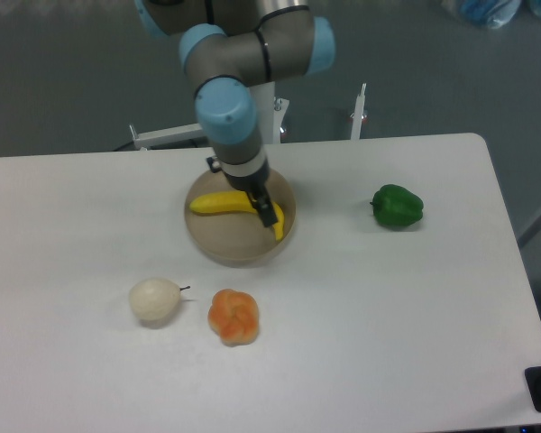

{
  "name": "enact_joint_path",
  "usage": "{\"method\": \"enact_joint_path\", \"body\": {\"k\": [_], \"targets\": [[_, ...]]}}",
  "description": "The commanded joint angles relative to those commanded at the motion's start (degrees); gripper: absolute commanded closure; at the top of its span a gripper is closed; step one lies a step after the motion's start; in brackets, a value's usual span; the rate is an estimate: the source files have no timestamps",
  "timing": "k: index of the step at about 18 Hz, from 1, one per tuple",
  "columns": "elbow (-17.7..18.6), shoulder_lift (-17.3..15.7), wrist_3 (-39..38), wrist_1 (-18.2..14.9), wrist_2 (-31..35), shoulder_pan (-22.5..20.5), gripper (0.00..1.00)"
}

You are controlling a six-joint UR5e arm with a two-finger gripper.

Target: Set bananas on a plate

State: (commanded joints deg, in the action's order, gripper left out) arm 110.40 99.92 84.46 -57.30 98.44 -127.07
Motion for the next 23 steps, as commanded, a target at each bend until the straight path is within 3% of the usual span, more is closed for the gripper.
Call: {"method": "enact_joint_path", "body": {"k": [4,10,11,14,16,23], "targets": [[-5.6,3.5,0.0,-0.4,-0.7,-4.6,0.0],[-17.6,11.6,0.1,-1.4,-7.1,-10.5,0.0],[-19.6,12.4,0.1,-2.5,-7.9,-11.0,0.0],[-28.3,17.0,0.1,-10.0,-8.2,-12.1,0.0],[-32.9,20.1,0.1,-11.7,-8.0,-12.5,0.0],[-36.0,23.7,0.1,-11.6,-8.0,-12.8,0.0]]}}
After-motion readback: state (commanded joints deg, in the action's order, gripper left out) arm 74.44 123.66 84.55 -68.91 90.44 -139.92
